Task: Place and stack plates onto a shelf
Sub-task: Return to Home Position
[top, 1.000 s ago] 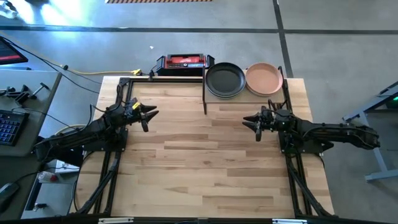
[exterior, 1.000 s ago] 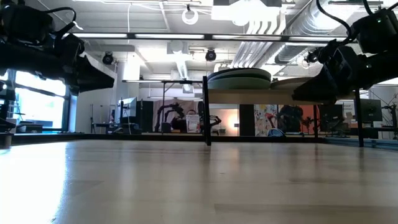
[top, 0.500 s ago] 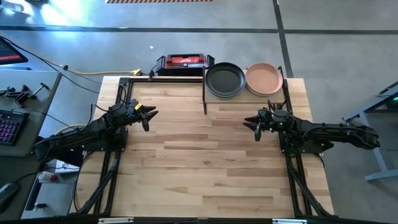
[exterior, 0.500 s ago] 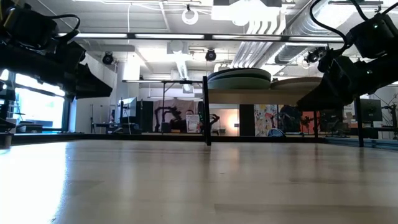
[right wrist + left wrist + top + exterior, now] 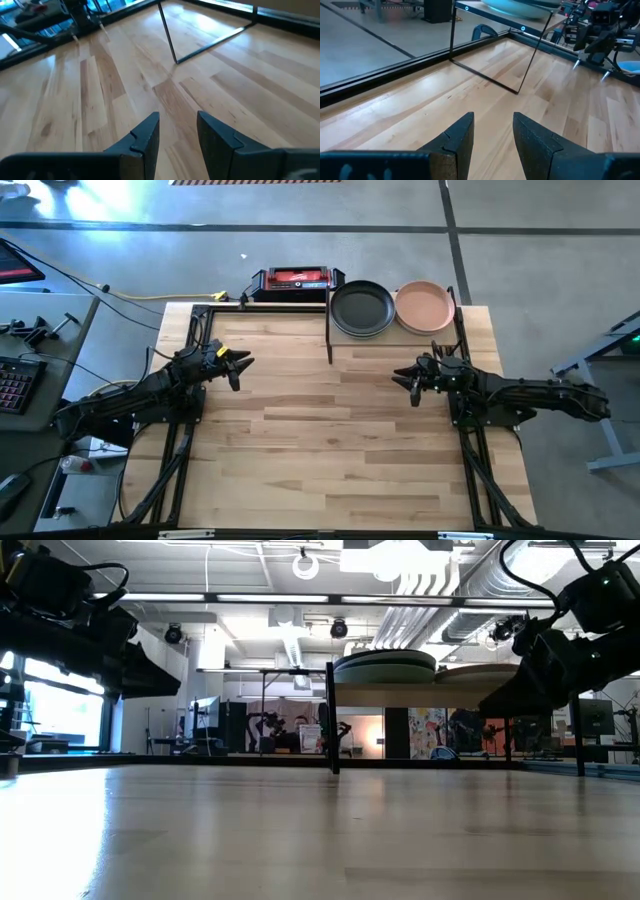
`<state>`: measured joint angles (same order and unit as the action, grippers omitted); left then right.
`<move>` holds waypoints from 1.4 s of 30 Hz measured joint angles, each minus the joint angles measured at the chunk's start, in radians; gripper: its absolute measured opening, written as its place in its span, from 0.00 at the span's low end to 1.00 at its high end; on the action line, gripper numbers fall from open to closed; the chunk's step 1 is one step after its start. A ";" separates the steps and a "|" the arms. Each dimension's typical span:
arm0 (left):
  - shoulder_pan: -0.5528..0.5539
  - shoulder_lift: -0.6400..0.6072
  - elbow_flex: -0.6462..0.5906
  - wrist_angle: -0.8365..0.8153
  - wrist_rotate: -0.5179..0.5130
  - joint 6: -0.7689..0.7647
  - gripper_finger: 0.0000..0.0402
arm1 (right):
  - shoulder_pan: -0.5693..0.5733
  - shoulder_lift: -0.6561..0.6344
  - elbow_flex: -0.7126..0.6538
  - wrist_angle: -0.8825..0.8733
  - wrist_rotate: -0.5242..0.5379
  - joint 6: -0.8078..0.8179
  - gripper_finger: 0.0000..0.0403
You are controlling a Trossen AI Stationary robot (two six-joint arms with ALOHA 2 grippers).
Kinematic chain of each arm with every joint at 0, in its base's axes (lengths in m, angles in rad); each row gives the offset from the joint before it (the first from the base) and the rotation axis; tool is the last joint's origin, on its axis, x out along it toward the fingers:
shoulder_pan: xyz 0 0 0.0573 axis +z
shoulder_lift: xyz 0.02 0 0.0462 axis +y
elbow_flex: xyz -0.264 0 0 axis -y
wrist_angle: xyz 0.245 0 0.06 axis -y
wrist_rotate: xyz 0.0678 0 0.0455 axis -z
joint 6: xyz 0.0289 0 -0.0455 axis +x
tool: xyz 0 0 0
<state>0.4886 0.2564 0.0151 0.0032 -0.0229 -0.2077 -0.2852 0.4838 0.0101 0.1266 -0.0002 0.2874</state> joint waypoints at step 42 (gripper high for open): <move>-0.276 -0.250 -0.002 0.009 -0.007 0.001 0.31 | 0.000 -0.479 -0.001 -0.108 0.000 0.000 0.28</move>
<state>0.2127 0.0063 0.0128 0.0124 -0.0304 -0.2070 -0.2852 0.0048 0.0090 0.0189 0.0002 0.2877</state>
